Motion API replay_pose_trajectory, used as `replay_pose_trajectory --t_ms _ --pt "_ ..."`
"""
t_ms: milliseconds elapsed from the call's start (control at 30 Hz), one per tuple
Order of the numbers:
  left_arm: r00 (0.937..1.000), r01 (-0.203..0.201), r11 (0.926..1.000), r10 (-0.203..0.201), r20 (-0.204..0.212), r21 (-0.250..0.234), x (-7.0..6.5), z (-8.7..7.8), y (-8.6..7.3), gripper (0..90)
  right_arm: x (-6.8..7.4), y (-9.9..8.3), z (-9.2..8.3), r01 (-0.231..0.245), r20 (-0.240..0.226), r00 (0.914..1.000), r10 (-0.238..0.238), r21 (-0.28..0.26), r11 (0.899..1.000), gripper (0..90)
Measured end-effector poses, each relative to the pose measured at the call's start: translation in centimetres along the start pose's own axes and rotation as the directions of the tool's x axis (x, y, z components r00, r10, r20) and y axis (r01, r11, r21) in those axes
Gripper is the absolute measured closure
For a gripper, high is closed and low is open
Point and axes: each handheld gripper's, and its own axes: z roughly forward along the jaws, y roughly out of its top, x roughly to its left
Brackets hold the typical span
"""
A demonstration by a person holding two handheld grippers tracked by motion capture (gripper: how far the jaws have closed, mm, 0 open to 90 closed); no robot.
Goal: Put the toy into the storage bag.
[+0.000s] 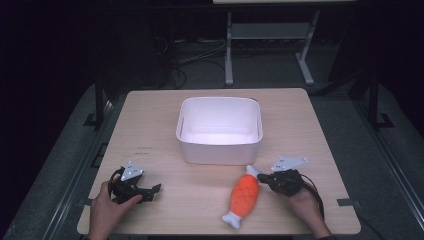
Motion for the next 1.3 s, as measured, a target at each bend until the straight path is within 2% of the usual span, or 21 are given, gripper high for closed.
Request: replay_pose_trajectory --t_ms 667,867,1033,1100,1133,1200,1233,1267,1300 --pt "1.0 0.0 1.0 0.0 0.0 0.0 0.0 0.0 0.0 12.8 -0.8 2.0 2.5 0.007 -0.013 0.9999 -0.008 -0.01 1.0 89.5" --pt "1.0 0.0 1.0 0.0 0.0 0.0 0.0 0.0 0.0 12.8 -0.6 2.3 2.2 0.01 -0.017 0.9998 -0.01 -0.015 1.0 89.5" --pt "1.0 0.001 1.0 -0.001 0.0 0.0 0.0 0.0 0.0 12.8 0.5 2.6 0.3 0.008 -0.029 0.9995 -0.009 -0.041 0.999 89.5" --pt "1.0 0.001 1.0 -0.001 0.0 0.0 0.0 0.0 0.0 12.8 1.6 2.6 -0.9 0.017 -0.046 0.9988 -0.019 -0.046 0.999 89.5" --pt "1.0 0.0 1.0 0.0 0.0 0.0 0.0 0.0 0.0 12.8 1.6 2.6 -0.9 0.017 -0.046 0.9988 -0.019 -0.046 0.999 89.5" --pt "1.0 0.0 1.0 0.0 0.0 0.0 0.0 0.0 0.0 12.8 2.4 2.6 -1.7 0.017 -0.066 0.9976 -0.021 -0.053 0.998 89.5" --pt "1.0 0.0 1.0 0.0 0.0 0.0 0.0 0.0 0.0 12.8 3.2 2.5 -2.2 0.015 -0.089 0.9958 -0.021 -0.062 0.998 89.5" --pt "1.0 0.0 1.0 0.0 0.0 0.0 0.0 0.0 0.0 12.8 3.2 2.5 -2.2 0.015 -0.089 0.9958 -0.021 -0.062 0.998 89.5" --pt "1.0 0.0 1.0 0.0 0.0 0.0 0.0 0.0 0.0 12.8 4.2 2.5 -2.4 0.023 -0.118 0.9925 -0.03 -0.059 0.998 89.5"
